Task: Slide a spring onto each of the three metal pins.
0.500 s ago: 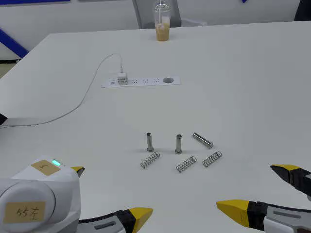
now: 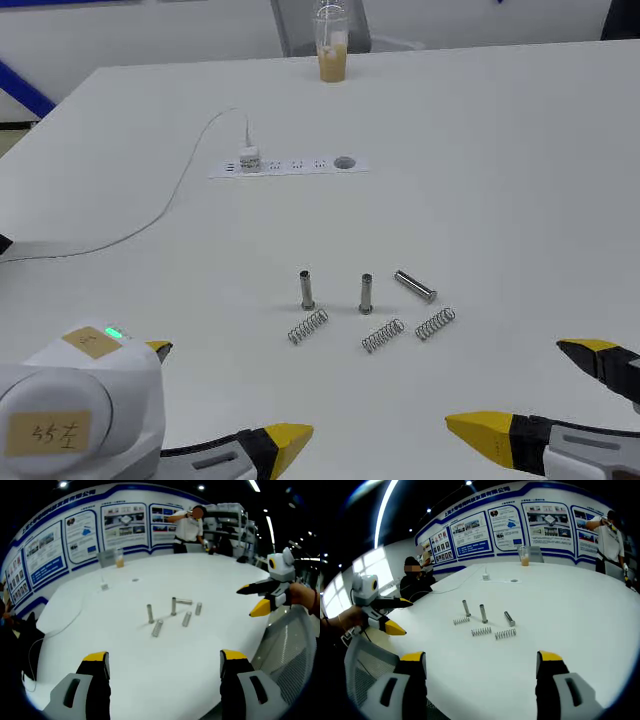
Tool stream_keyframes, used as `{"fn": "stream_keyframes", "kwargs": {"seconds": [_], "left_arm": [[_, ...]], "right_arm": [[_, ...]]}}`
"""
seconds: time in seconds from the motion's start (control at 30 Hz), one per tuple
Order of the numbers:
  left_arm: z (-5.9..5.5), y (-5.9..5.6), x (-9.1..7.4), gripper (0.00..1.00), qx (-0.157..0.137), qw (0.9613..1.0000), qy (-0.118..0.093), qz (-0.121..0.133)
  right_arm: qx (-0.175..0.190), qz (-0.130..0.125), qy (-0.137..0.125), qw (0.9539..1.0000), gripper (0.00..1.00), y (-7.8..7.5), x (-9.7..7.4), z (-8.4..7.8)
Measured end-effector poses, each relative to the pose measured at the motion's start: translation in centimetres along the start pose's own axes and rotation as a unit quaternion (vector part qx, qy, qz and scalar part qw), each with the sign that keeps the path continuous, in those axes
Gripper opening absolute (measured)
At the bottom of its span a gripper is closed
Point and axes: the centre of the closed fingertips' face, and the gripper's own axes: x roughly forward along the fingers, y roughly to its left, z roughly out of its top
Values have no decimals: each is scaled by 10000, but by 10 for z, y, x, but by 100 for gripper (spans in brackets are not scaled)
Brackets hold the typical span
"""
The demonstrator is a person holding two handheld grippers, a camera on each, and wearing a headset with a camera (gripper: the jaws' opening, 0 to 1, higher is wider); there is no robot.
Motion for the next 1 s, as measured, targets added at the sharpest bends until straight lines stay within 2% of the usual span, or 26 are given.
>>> {"fn": "stream_keyframes", "kwargs": {"seconds": [0.5,1.0], "left_arm": [[1,1,0,93,-43,10000,-52,19],[3,-3,5,91,-46,9999,-88,-48]], "right_arm": [[-32,22,19,10000,91,1,3,0],[-255,3,96,9996,87,-10,17,10]]}}
